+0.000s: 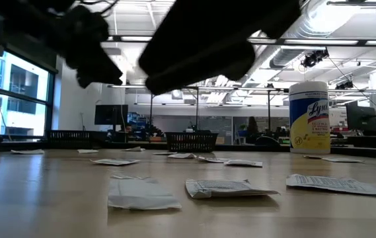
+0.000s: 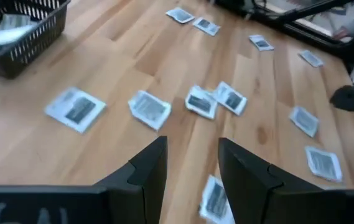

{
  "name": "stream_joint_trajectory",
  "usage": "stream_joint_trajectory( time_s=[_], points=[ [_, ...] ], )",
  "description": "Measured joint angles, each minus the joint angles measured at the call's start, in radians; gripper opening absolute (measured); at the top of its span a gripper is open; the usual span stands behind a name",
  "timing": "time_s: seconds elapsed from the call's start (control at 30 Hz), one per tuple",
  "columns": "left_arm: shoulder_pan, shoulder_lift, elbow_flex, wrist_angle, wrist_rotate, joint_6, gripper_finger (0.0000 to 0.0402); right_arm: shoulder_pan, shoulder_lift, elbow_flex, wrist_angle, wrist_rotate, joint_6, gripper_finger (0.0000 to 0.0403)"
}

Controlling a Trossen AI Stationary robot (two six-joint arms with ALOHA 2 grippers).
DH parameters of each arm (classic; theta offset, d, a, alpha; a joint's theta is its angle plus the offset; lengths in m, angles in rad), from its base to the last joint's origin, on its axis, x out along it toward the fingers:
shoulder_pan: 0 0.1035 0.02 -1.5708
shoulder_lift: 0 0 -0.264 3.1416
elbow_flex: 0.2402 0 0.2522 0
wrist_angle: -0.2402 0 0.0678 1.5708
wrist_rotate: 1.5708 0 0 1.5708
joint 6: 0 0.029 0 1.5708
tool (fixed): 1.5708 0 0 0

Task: Pick & Place First Aid Supplies
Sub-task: Put the green bandage pack into the right black bin

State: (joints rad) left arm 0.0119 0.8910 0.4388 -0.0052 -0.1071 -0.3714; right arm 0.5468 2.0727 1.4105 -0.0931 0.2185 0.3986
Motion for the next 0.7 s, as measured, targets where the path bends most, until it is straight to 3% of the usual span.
stream_joint_trajectory(
  time_s=[0.23,0.43,0.7],
  points=[
    [-0.128,-0.058,-0.144,0.155,-0.092,-0.022,0.014,0.002,0.077,0.0,0.096,-0.085,-0.069,0.0117],
    [-0.179,-0.05,-0.17,0.186,-0.241,-0.105,0.014,0.003,0.078,0.0,0.09,-0.036,-0.169,0.0117],
    [-0.176,-0.05,-0.169,0.19,-0.251,-0.109,0.014,0.001,0.112,0.0,0.076,-0.054,-0.228,0.0117]
  ],
)
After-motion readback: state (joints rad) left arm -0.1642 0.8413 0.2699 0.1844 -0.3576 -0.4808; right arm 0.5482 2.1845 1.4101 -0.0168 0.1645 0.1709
